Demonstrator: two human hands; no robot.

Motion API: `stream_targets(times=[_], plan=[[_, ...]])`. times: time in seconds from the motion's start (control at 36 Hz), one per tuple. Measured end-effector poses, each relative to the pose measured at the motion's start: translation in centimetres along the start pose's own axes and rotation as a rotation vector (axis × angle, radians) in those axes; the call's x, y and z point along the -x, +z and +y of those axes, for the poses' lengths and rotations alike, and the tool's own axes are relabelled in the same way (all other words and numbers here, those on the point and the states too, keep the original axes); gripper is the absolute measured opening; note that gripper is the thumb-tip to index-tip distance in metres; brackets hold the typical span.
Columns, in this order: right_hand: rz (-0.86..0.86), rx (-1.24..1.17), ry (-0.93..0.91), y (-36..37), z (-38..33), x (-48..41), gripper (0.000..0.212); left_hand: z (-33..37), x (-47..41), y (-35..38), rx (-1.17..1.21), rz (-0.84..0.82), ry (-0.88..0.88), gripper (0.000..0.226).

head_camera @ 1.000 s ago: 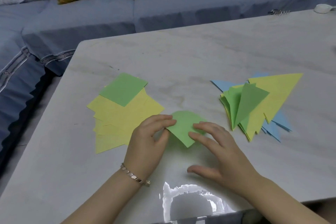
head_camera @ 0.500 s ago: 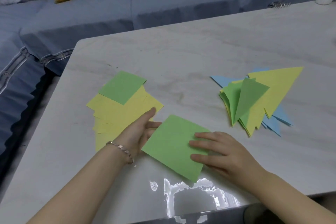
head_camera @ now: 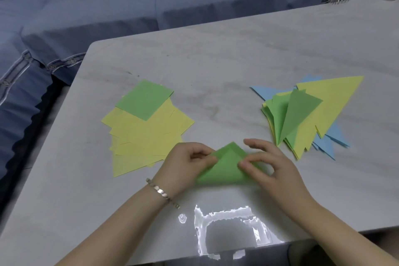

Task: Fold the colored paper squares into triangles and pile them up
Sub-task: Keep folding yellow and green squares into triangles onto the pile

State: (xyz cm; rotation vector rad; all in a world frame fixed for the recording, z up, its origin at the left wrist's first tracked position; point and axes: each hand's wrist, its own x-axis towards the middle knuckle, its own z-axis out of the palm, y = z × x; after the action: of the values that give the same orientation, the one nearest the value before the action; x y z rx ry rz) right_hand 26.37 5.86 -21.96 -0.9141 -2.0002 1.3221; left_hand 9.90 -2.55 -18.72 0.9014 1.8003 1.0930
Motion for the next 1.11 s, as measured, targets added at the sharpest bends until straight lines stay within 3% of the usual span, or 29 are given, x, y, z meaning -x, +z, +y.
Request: stream_targets(times=[0.06,0.14,0.28,0.39,0.58,1.11], plan=[[0.006,-0.082,0.114,0.1,-0.2,-0.4,0.022,-0.1,0.4,0.3,0.015,-0.001,0.013,0.02],[0.022,-0.197,0.182,0.1,-0.9,-0.6,0.025,-0.2,0.9,0.8,0.033,0.008,-0.002,0.018],[0.093,-0.292,0.219,0.5,-1.7,-0.3,0.021,-0.3,1.5,1.3,-0.1,0.092,0.065,0.046],[0.118,-0.286,0.218,0.5,-1.9,-0.4,0.019,0.5,1.5,1.6,-0.054,0.142,0.069,0.019],[0.135,-0.412,0.225,0.4,-2.4,-0.5,0.024,1.0,1.8,1.9,-0.088,0.252,0.206,0.037],[0.12,-0.351,0.174,0.1,-3.6,-0.5,0.024,0.7,2.2,2.1,-0.084,0.235,0.257,0.032]])
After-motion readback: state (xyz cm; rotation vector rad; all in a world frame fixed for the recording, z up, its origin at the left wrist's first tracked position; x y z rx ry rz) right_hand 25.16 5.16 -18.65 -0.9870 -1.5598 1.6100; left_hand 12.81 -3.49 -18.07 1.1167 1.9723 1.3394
